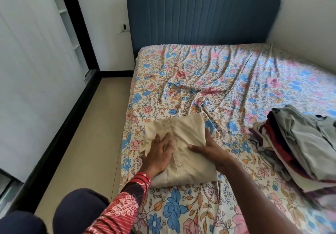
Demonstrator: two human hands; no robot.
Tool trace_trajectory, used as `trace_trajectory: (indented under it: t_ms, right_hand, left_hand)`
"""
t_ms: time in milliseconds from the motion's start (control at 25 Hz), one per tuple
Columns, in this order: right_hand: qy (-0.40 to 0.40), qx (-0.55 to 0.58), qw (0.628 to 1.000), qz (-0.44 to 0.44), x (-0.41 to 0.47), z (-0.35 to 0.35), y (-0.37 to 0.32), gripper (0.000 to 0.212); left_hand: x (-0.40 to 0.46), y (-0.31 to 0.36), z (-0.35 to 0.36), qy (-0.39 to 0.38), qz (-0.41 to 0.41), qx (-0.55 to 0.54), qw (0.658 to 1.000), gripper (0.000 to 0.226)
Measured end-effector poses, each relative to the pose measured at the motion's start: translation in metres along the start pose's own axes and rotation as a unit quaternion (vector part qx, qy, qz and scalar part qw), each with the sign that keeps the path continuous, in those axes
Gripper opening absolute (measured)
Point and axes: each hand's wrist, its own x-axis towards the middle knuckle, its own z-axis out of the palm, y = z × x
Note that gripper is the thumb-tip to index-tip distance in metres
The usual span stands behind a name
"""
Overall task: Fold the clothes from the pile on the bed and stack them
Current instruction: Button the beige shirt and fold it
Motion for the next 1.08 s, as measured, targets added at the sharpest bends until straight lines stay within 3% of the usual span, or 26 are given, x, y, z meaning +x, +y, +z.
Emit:
trace_trajectory:
  t_ms: [160, 240, 280, 360, 440, 520, 560, 600, 680, 760, 880, 960, 1040, 1080]
  right_hand:
    - [0.021, 0.045, 0.998, -0.043, -0.02, -0.001, -0.021, 0.088]
    - [0.05, -0.057, 0.989, -0.127, -0.038, -0.003, -0.06, 0.087]
    - [0.06, -0.151, 0.97, -0.18, -0.052, -0.002, -0.083, 0.082]
    - [0.066, -0.347, 0.905, -0.237, -0.08, 0.01, -0.125, 0.079]
    - [0.057, -0.496, 0.828, -0.256, -0.093, 0.037, -0.139, 0.089]
    - [0.022, -0.662, 0.711, -0.235, -0.086, 0.082, -0.111, 0.088]
    - [0.034, -0.711, 0.656, -0.251, -0.075, 0.098, -0.091, 0.075]
    - [0.049, -0.728, 0.637, -0.251, -0.067, 0.114, -0.065, 0.057]
    - [0.024, -0.752, 0.631, -0.187, -0.063, 0.153, -0.002, 0.036]
    - [-0.012, -0.745, 0.643, -0.177, -0.079, 0.185, 0.042, 0.039]
    - [-0.05, -0.618, 0.77, -0.148, -0.085, 0.171, 0.015, 0.051]
    - [0.04, -0.511, 0.849, -0.128, -0.082, 0.136, -0.003, 0.044]
    - [0.193, -0.476, 0.85, -0.118, -0.071, 0.087, -0.008, 0.037]
    - [0.232, -0.48, 0.842, -0.089, -0.067, 0.065, -0.005, 0.042]
  left_hand:
    - [-0.002, 0.016, 0.003, -0.008, 0.01, -0.07, 0.997, 0.08]
    - [-0.008, 0.04, 0.002, -0.029, 0.049, -0.188, 0.981, 0.076]
    - [-0.012, 0.053, 0.001, -0.046, 0.076, -0.279, 0.956, 0.069]
    - [-0.028, 0.075, -0.005, -0.088, 0.089, -0.457, 0.88, 0.054]
    - [-0.041, 0.07, -0.012, -0.132, 0.057, -0.56, 0.816, 0.06]
    - [-0.052, 0.038, -0.012, -0.124, 0.006, -0.62, 0.774, 0.071]
    - [-0.057, 0.018, -0.011, -0.104, -0.026, -0.628, 0.771, 0.075]
    - [-0.066, -0.002, -0.01, -0.087, -0.069, -0.625, 0.772, 0.076]
    - [-0.078, -0.042, -0.002, -0.035, -0.177, -0.621, 0.763, 0.076]
    - [-0.092, -0.067, 0.0, 0.023, -0.238, -0.627, 0.741, 0.07]
    - [-0.096, -0.075, 0.0, 0.051, -0.215, -0.588, 0.778, 0.058]
    - [-0.093, -0.075, 0.003, 0.062, -0.192, -0.554, 0.808, 0.043]
    - [-0.086, -0.079, 0.007, 0.073, -0.19, -0.54, 0.817, 0.032]
    - [-0.084, -0.082, 0.01, 0.075, -0.189, -0.535, 0.82, 0.029]
